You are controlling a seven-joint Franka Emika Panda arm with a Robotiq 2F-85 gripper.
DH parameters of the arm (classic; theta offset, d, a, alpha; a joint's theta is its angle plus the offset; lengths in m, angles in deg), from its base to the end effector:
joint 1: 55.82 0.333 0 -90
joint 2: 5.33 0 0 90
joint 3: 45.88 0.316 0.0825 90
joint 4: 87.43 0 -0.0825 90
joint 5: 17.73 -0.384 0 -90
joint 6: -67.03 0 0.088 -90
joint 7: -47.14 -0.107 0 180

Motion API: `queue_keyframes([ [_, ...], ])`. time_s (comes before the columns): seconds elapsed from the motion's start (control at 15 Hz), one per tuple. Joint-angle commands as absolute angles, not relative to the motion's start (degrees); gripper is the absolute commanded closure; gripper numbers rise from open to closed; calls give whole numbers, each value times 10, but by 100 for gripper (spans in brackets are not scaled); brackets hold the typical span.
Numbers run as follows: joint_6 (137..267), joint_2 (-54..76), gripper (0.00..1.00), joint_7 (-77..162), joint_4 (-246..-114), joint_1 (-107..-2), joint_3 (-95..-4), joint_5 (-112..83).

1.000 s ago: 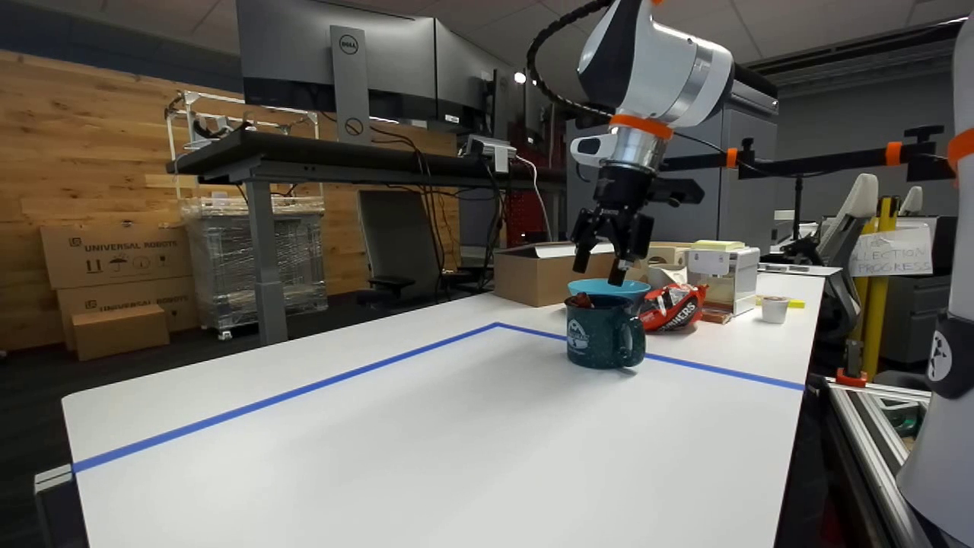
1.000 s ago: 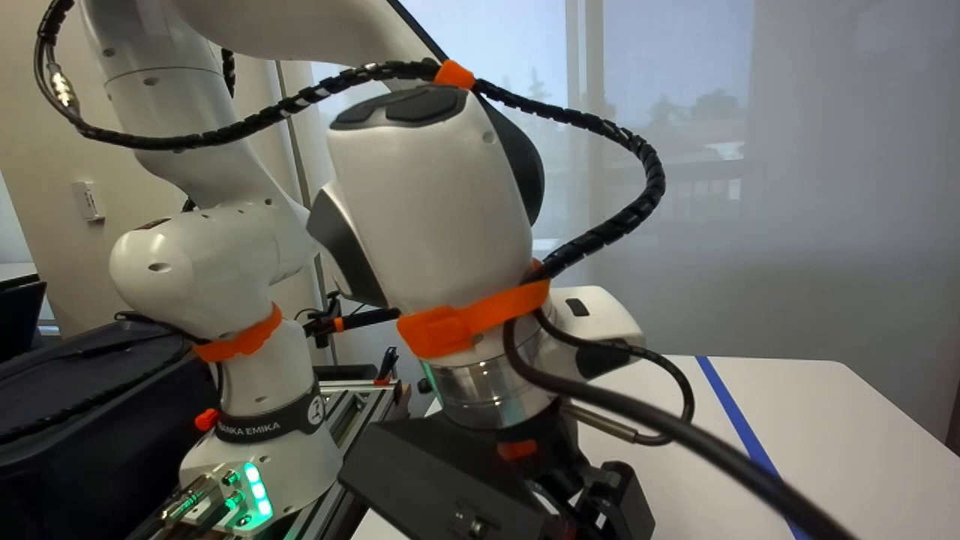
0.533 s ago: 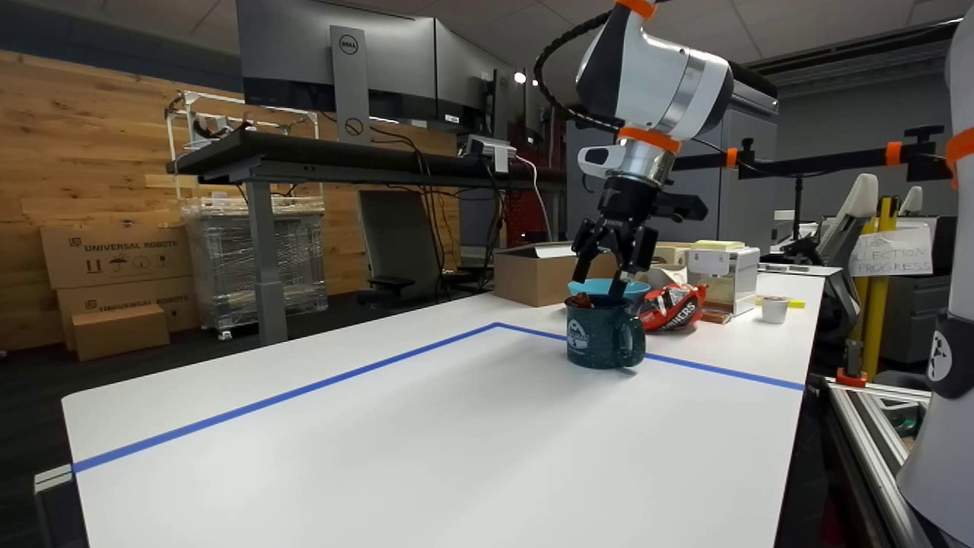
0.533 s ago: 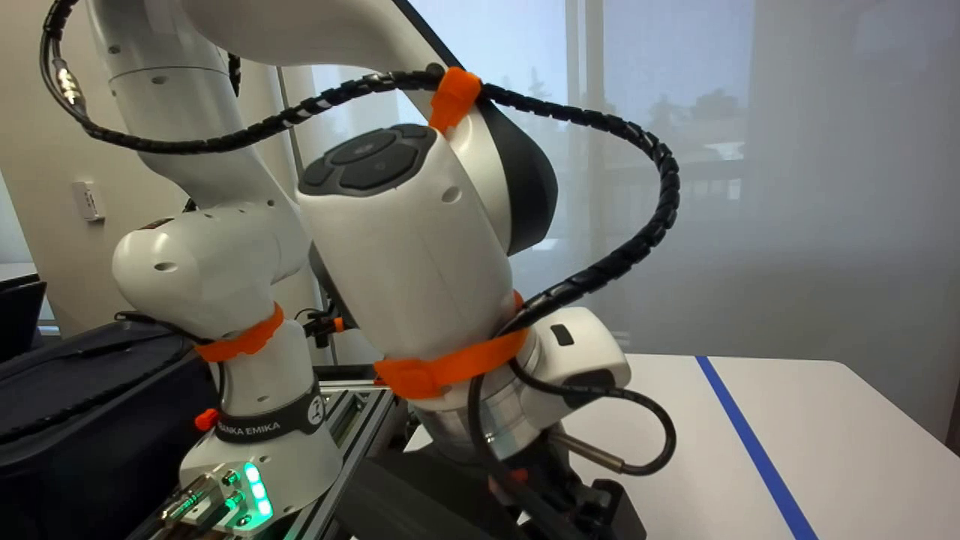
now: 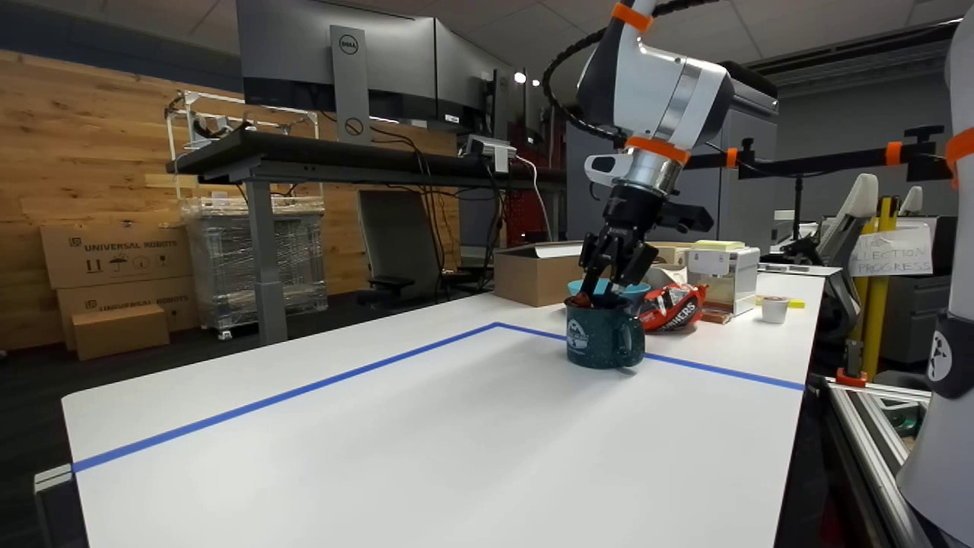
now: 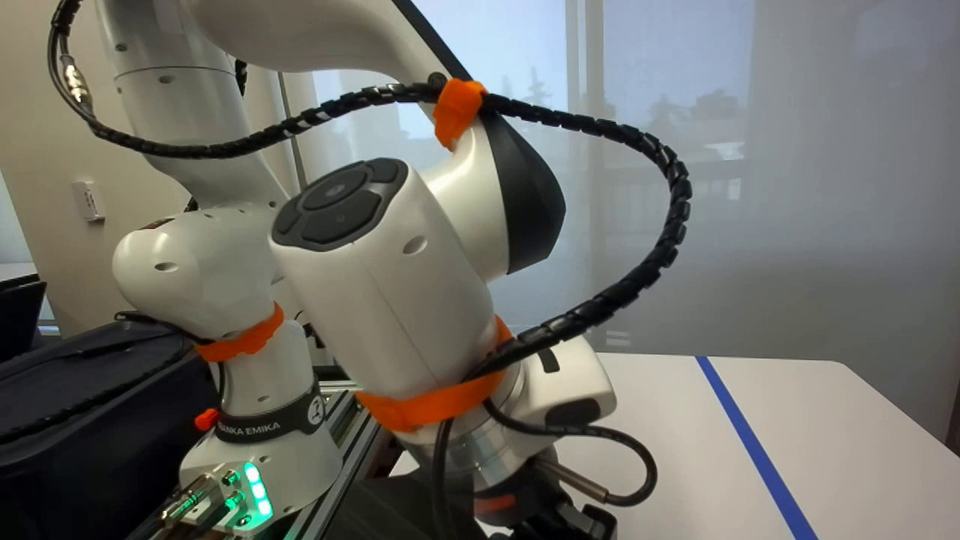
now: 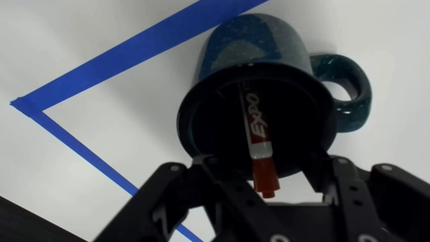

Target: Shift the sharpie to the table

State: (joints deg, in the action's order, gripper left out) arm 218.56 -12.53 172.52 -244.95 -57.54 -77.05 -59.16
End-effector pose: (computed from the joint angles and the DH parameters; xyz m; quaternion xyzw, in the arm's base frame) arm 0.3194 -0.2191 0.2478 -0.8663 -0.4580 -0.1941 0.0464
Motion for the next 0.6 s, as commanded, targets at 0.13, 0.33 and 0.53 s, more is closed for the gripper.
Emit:
queue_keyframes([
  [0.13, 2184, -120, 35, 1782, -2449, -571, -780, -648],
  [0.33, 2182, -117, 36, 1804, -2449, -571, -781, -671],
  [0.53, 2180, -113, 40, 1827, -2449, -570, -782, -692],
])
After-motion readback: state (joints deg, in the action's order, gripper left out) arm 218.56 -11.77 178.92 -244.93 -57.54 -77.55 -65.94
